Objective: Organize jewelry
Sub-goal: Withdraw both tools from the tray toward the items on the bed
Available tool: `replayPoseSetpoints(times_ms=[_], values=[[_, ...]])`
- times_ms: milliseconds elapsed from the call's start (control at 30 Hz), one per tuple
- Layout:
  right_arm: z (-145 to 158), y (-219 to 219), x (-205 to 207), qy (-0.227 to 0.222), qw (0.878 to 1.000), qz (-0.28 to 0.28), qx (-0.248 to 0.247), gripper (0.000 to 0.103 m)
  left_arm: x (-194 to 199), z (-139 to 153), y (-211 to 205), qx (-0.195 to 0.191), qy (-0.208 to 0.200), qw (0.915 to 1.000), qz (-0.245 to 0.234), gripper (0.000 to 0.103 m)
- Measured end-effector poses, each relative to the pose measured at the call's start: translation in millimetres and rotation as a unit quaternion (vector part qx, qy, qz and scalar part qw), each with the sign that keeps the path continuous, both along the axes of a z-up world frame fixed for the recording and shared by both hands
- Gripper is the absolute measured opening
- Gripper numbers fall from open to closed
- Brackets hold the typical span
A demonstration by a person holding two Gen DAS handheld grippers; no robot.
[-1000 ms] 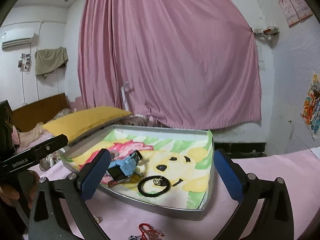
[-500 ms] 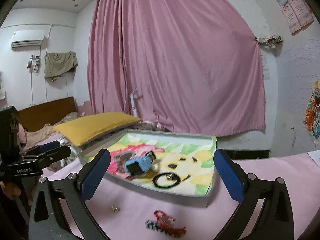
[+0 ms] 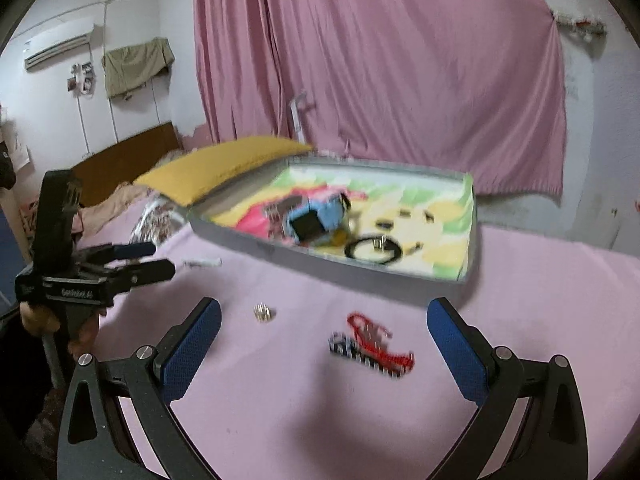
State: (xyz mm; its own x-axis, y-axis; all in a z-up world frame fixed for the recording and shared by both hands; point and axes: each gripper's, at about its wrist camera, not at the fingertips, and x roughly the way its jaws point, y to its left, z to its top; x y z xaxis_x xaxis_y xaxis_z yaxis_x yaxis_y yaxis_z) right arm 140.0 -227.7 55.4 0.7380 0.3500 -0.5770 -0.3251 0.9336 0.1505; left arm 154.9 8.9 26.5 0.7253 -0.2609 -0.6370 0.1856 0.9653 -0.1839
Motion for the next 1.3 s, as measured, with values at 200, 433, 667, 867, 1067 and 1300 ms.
replayPoseSetpoints(times_ms=[200, 433, 667, 867, 1067, 1300], values=[[-18.7, -4.0, 16.7, 0.072, 0.997, 0.003, -0.005, 0.101, 23.3, -12.6, 5.9, 0.002, 0.065, 0.9979, 0.003, 0.102], [-39.5, -3.9, 40.0, 0.140, 0.990, 0.008, 0.004, 0.101, 47.3, -19.6, 7.1, 0.010, 0.089, 0.9960, -0.003, 0.102], [-42.6, 5.1, 45.7, 0.145, 0.989, 0.024, -0.001, 0.096, 55.3, -21.0, 5.8, 0.025, 0.096, 0.9948, -0.024, 0.100], [-38.5, 11.8, 41.0, 0.139, 0.989, 0.050, -0.002, 0.070, 49.1, -17.9, -2.9, 0.045, 0.089, 0.9935, -0.055, 0.077], [-37.6, 16.0, 40.4, 0.138, 0.988, 0.063, 0.004, 0.067, 40.3, -15.1, -11.8, 0.056, 0.090, 0.9909, -0.084, 0.056], [-36.8, 19.6, 54.9, 0.136, 0.989, 0.053, 0.016, 0.057, 38.6, -14.9, -17.8, 0.054, 0.086, 0.9917, -0.078, 0.036]])
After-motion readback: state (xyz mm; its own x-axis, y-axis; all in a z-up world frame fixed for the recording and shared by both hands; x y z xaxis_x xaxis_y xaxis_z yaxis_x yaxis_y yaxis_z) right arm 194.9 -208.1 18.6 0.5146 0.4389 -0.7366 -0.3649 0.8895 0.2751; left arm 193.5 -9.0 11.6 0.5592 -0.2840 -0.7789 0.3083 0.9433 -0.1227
